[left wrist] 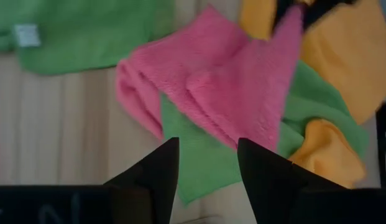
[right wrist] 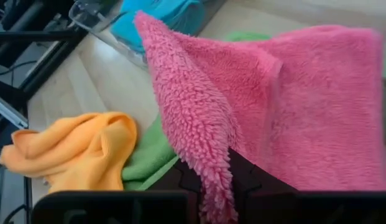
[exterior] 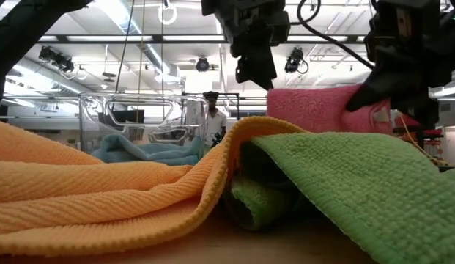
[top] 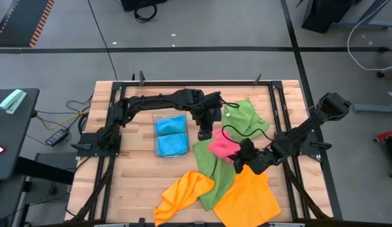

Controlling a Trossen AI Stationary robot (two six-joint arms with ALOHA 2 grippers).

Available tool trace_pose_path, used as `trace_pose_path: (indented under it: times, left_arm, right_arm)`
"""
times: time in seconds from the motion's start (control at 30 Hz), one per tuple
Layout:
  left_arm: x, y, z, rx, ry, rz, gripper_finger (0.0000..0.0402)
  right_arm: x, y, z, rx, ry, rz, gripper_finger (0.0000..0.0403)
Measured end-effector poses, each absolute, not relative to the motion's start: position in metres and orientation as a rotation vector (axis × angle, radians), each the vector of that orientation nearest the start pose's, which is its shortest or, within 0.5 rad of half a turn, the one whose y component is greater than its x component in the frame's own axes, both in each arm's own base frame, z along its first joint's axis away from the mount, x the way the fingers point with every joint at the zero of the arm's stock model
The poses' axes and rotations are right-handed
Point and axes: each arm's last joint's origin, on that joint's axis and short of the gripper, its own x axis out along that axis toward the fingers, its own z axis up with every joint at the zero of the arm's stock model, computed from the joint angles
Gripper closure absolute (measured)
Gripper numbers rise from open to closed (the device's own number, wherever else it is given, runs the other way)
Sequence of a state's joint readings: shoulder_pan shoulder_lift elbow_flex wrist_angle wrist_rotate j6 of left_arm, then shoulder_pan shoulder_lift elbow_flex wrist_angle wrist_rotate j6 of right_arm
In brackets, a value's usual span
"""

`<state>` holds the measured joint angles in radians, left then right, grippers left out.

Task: Fold microfiber towels
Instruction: Fold the top pink towel

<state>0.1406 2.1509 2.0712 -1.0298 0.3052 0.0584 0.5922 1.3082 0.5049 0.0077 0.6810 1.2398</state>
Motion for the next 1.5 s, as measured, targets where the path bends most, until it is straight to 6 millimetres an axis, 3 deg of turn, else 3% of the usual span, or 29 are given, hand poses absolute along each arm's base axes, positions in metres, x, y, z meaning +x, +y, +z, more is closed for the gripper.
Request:
trace_pose_path:
  times: [0.33,1.5]
  left_arm:
    - [0.453,0.048,0.279,-0.132,1.073,-0.232,0.0242]
    - [0.454,0.046,0.279,-0.136,1.075,-0.232,0.0266]
  right_arm:
    - [0.179,0.099,0.170,0.740,0.467,-0.565,0.0363]
    - [0.155,0.078,0.126,1.101,0.541,-0.788,0.0351]
